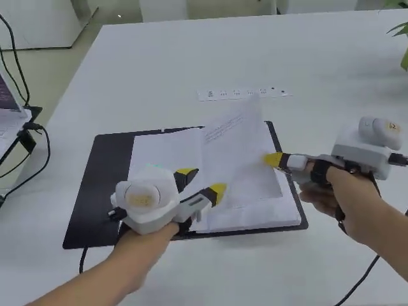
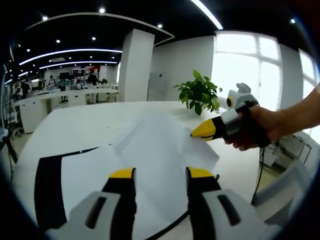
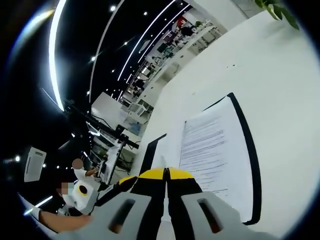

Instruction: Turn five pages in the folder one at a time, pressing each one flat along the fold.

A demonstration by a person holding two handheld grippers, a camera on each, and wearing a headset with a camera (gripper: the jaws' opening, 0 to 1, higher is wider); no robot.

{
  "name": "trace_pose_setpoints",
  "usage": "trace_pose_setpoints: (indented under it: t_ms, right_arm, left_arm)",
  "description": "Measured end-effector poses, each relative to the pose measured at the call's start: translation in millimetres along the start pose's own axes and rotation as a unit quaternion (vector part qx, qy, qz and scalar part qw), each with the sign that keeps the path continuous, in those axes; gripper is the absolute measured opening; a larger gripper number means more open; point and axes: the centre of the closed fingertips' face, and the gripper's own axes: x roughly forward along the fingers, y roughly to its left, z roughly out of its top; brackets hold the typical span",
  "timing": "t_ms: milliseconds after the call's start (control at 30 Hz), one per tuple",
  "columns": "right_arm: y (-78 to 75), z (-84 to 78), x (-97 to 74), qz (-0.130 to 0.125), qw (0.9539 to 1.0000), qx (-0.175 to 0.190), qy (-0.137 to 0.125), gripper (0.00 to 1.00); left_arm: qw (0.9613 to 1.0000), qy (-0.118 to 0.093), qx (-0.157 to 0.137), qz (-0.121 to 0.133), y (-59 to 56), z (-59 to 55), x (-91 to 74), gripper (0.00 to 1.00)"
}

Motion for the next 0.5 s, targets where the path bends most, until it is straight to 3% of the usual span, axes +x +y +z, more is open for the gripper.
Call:
trace_pose_setpoints:
  t_ms: [133, 267, 500]
  right_arm:
    - [30.1, -10.3, 19.8, 0.023, 0.9996, -0.010, 0.011, 0.00]
    - [60.4, -25.0, 44.7, 0.055, 0.9980, -0.017, 0.028, 0.00]
    - [84.2, -49.3, 84.8, 0.060, 0.9957, -0.040, 0.059, 0.00]
  left_arm:
    - [0.9999, 0.000, 0.002, 0.014, 17.1, 0.1, -27.7, 0.41]
    - [0.9991, 0.001, 0.002, 0.041, 43.5, -4.4, -61.8, 0.40]
    - [0.9963, 0.009, 0.000, 0.085, 80.6, -16.5, -112.4, 0.38]
